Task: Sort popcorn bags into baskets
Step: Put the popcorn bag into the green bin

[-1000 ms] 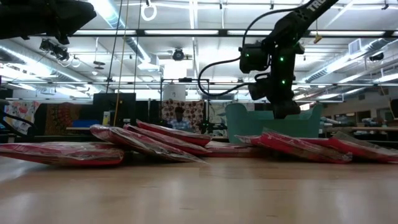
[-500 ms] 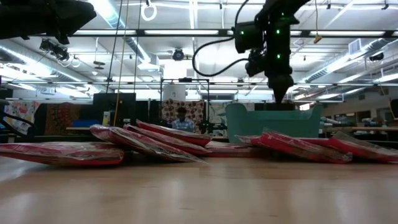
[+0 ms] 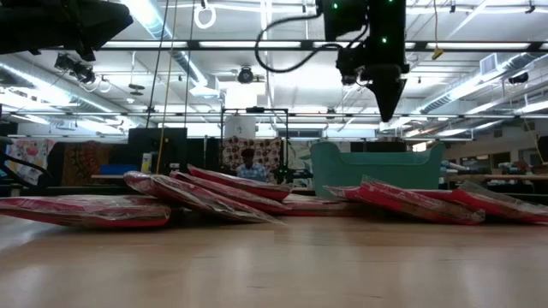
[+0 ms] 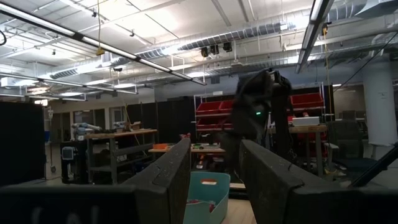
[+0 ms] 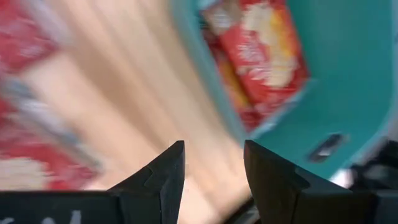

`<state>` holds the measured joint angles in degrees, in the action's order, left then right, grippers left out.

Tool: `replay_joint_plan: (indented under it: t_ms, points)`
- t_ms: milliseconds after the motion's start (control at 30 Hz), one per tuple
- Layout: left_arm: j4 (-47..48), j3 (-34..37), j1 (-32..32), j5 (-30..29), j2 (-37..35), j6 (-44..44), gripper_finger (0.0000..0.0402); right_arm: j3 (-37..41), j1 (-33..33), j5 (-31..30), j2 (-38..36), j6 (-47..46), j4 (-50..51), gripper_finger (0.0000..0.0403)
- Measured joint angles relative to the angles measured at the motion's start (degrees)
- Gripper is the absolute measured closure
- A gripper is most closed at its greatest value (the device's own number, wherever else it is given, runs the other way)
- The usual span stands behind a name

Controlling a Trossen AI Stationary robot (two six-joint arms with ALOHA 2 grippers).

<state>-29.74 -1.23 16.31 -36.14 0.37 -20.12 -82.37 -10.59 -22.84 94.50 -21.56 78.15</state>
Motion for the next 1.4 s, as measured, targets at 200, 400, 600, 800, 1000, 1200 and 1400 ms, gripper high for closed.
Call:
replay_joint_plan:
  t_ms: [200,400,600,800,1000,1200,1400]
  points:
    - [0.0,0.0,0.0,0.0,0.0,0.0,0.0258,0.2,6.8,4.1,0.0,-13.9,-5.3,0.0233]
    - [0.0,0.0,0.0,0.0,0.0,0.4,0.0258,3.8,14.6,4.7,0.0,-24.7,-14.5,0.0226]
    - [0.0,0.0,0.0,0.0,0.0,0.4,0.0258,9.6,20.8,7.4,1.9,-35.2,-26.2,0.0218]
    - [0.0,0.0,0.0,0.0,0.0,0.4,0.0258,3.7,24.1,7.8,11.1,-35.8,-26.7,0.0218]
    - [0.0,0.0,0.0,0.0,0.0,0.5,0.0258,-8.7,24.6,8.6,21.1,-33.9,-19.0,0.0218]
    - [0.0,0.0,0.0,0.0,0.0,0.5,0.0258,-20.9,24.7,9.0,30.6,-33.3,-7.3,0.0218]
    - [0.0,0.0,0.0,0.0,0.0,0.5,0.0258,-28.6,24.7,11.0,37.1,-32.7,-1.0,0.0218]
